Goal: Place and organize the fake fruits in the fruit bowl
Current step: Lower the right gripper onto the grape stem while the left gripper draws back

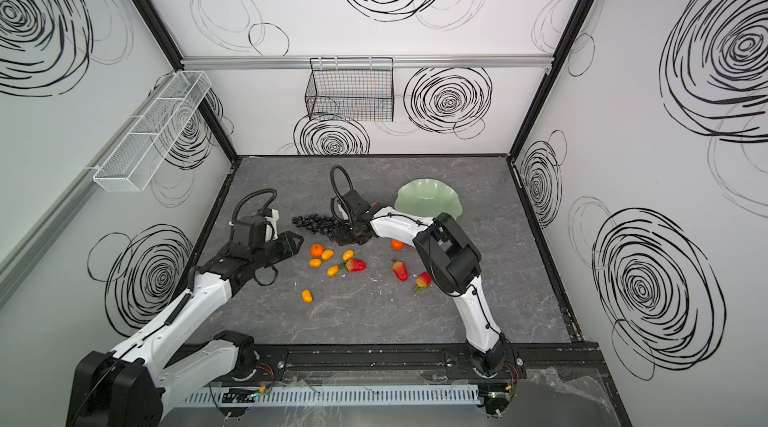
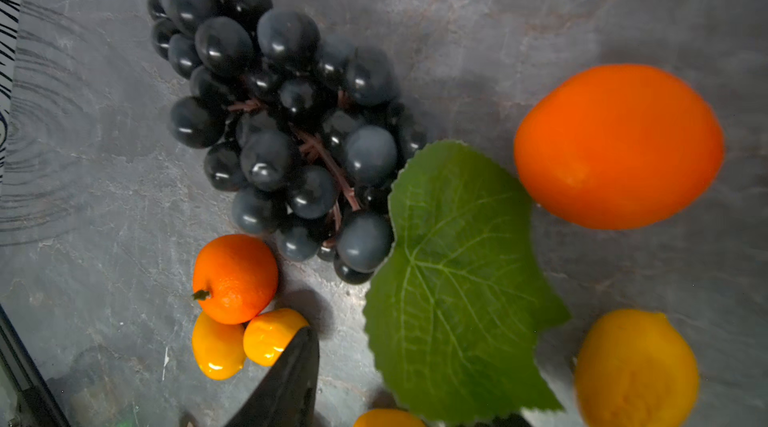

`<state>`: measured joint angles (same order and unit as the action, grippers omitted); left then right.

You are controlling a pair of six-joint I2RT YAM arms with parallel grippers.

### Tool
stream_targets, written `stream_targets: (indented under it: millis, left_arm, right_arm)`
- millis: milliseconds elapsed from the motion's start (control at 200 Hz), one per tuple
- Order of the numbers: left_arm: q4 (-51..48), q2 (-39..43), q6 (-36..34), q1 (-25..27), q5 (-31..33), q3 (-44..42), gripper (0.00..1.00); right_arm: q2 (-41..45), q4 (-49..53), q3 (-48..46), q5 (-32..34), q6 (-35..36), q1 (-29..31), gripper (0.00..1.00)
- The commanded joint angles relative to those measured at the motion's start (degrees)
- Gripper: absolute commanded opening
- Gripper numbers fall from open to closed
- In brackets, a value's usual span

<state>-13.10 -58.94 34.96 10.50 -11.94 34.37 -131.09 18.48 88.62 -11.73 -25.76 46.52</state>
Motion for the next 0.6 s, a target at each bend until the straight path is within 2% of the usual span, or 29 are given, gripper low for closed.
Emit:
stream_targets:
  millis: [0,595]
  left_arm:
    - [2.16,-0.21,0.16,0.39,-0.45,-0.33,0.38]
    - [1.85,-0.42,-0.07,1.05,-0.1,-0.34,0.38]
  right_arm:
    - [-1.79,-3.27,2.13,1.04,-1.02,-0.64,0.51]
    - [-2.86,-11.6,2.26,-4.32,-0.13,-2.26,0.47]
